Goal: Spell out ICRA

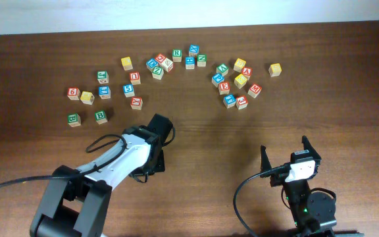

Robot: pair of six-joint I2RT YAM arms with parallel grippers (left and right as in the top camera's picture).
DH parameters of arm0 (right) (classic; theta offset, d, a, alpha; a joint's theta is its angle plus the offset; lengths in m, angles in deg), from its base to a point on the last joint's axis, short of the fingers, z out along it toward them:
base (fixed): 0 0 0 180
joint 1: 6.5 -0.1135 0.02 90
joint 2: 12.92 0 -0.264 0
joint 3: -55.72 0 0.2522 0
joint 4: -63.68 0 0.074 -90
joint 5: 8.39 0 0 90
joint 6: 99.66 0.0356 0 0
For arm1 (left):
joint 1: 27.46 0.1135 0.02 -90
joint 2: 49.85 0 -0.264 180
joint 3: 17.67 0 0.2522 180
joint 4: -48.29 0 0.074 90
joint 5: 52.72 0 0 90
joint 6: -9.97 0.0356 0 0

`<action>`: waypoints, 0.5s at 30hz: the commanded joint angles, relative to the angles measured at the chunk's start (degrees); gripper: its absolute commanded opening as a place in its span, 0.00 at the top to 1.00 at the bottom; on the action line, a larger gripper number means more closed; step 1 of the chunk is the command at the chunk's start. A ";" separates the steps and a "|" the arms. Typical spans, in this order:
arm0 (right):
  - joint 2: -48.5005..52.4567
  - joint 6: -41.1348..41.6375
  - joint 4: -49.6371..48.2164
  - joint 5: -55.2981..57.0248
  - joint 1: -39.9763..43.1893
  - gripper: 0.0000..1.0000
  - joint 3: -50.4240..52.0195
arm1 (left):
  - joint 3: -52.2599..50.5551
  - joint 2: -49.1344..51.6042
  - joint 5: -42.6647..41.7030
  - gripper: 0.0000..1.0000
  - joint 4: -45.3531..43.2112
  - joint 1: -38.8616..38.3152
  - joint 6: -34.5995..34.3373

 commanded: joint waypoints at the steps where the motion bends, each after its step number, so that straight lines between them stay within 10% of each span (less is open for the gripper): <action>1: -0.44 0.68 0.44 0.04 0.42 0.02 0.28 | -1.53 0.63 2.89 1.00 -0.68 0.11 -2.03; 15: -0.44 0.68 0.44 0.04 0.42 0.02 0.28 | -1.53 0.63 1.99 1.00 -0.66 0.22 2.89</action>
